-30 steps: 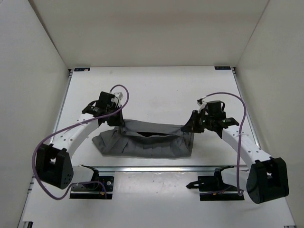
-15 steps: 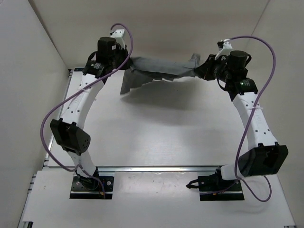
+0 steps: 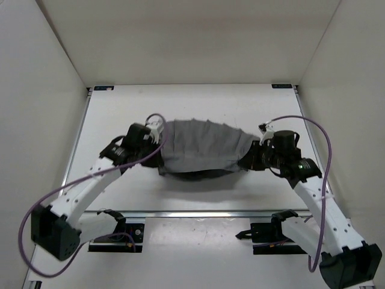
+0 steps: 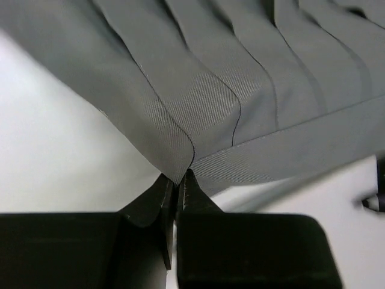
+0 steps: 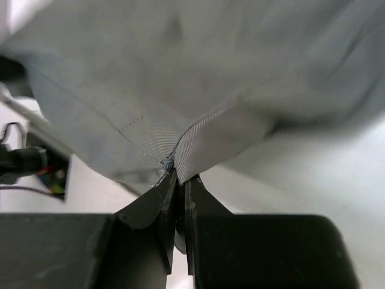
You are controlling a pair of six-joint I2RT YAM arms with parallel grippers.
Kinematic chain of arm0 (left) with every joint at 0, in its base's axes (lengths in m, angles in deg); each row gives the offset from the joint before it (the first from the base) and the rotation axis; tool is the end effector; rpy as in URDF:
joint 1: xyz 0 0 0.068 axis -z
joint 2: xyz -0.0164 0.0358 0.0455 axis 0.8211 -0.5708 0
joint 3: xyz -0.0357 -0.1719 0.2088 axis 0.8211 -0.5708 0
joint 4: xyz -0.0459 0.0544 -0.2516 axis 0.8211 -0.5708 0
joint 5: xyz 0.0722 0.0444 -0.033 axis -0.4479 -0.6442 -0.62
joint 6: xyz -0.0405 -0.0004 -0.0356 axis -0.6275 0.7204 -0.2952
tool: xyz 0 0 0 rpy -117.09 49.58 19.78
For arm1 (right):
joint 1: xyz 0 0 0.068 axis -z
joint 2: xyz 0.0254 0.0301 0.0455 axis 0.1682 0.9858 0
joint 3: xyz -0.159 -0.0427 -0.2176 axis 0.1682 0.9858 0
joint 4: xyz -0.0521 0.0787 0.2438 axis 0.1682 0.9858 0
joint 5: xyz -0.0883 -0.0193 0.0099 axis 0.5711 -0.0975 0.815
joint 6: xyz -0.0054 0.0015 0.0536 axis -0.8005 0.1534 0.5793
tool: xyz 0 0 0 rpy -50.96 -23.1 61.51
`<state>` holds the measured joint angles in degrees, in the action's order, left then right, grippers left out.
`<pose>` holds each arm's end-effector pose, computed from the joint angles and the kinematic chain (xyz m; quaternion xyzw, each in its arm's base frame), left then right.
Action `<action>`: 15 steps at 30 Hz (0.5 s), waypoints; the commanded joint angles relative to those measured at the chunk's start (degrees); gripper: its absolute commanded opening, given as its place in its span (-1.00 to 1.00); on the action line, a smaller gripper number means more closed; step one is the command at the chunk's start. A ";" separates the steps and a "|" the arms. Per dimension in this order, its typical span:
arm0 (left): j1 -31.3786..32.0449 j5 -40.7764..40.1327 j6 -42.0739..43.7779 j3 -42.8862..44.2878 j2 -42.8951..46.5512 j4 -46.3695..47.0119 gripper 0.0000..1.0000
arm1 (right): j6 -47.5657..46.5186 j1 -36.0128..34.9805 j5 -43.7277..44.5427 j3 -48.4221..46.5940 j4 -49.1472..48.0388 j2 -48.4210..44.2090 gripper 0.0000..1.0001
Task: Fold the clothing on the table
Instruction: Fold the skirt
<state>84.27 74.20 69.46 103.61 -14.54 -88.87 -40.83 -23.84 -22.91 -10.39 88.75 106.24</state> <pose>0.2044 -0.1183 0.2849 0.1152 0.9357 -0.1772 0.2823 0.1746 0.0589 0.2888 -0.0442 0.8900 0.2996 0.3409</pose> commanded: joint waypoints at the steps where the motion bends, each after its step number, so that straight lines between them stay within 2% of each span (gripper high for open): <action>1: -3.57 5.19 -7.43 -6.83 10.82 -2.34 -1.00 | 6.72 -0.70 -1.71 3.06 0.88 -4.77 -1.00; 4: -8.76 6.52 -6.66 -10.19 10.41 -0.50 -1.00 | 5.76 2.01 -5.57 8.07 -2.27 -2.67 -1.00; 6: -9.92 5.91 -5.07 -10.02 5.69 0.90 -1.00 | 5.76 3.69 -7.68 9.49 -6.66 1.89 -1.00; 13: -11.41 3.55 -2.69 -2.13 -9.19 6.09 -1.00 | 5.24 7.11 -9.71 7.39 -15.45 14.56 -1.00; 15: -13.08 4.41 -2.78 -0.35 -14.80 6.62 -1.00 | 4.97 7.73 -10.77 6.52 -17.74 18.24 -0.83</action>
<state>74.22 82.79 65.11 99.20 -25.91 -84.72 -35.04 -18.07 -34.06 -1.25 77.82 121.80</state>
